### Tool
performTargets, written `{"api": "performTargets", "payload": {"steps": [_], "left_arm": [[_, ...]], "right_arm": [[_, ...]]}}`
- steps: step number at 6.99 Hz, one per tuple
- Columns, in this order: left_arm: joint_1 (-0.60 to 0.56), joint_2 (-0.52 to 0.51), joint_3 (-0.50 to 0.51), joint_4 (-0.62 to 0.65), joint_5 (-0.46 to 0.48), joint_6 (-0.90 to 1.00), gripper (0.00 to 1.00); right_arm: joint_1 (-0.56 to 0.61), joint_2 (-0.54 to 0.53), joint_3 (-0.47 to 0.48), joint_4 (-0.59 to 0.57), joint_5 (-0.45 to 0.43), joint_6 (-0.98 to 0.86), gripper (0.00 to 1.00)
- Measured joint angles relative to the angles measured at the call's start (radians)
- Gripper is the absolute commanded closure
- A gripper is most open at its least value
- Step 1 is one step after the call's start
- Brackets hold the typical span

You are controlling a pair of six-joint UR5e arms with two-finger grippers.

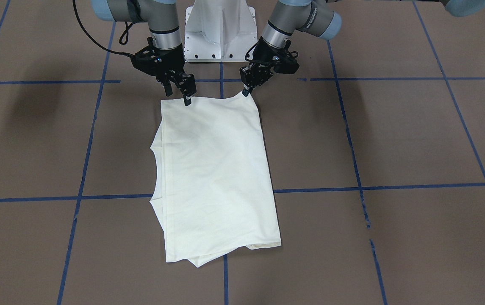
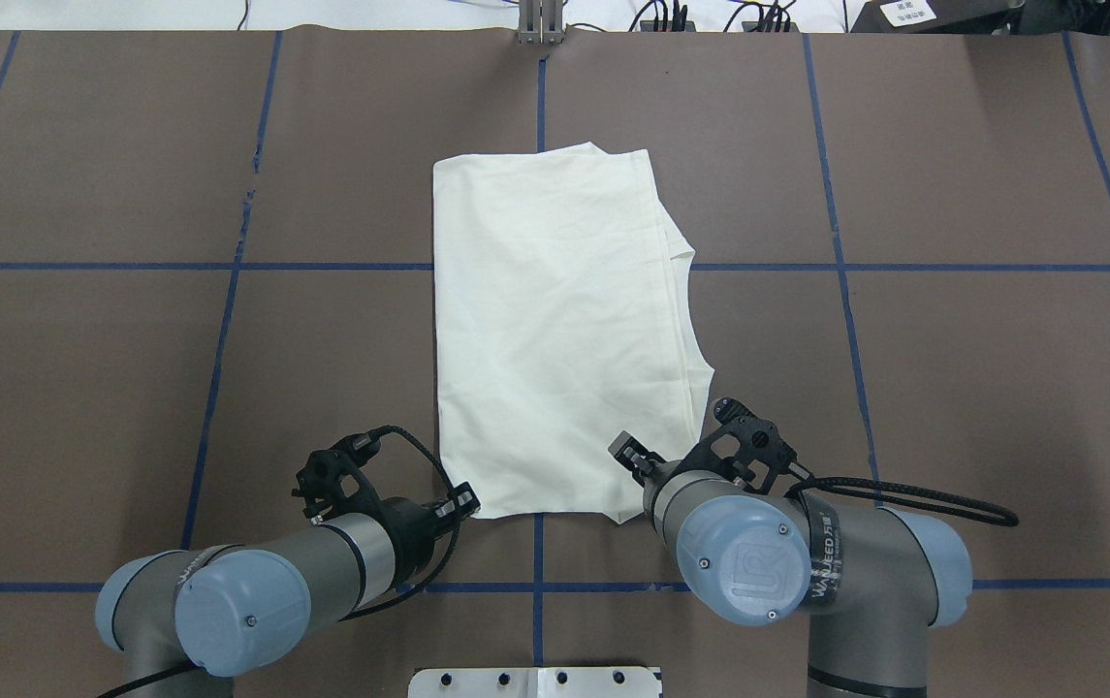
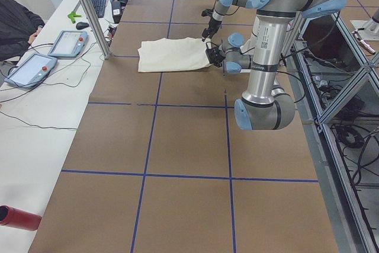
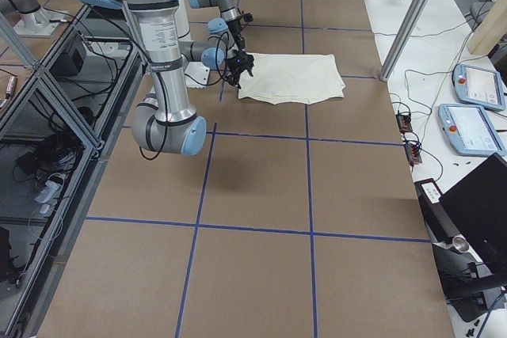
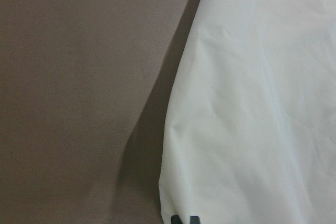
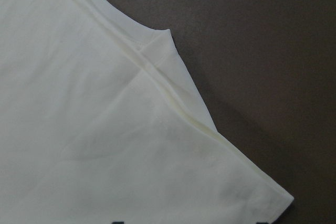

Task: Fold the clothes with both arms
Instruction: 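Move the right gripper to the shirt's near corner beside the left gripper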

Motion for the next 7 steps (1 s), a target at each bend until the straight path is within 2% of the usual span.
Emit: {"api": "performTargets", "payload": {"steps": [5, 7], "left_arm": [[-0.001, 0.000, -0.005, -0.001, -0.001, 0.000, 1.00], [-0.001, 0.000, -0.006, -0.002, -0.001, 0.000, 1.00]], "right_arm": [[-0.019, 0.006, -0.056, 0.001, -0.027, 0.006, 0.13], [-0.025, 0.009, -0.062, 0.006, -0.036, 0.010, 0.16]]}}
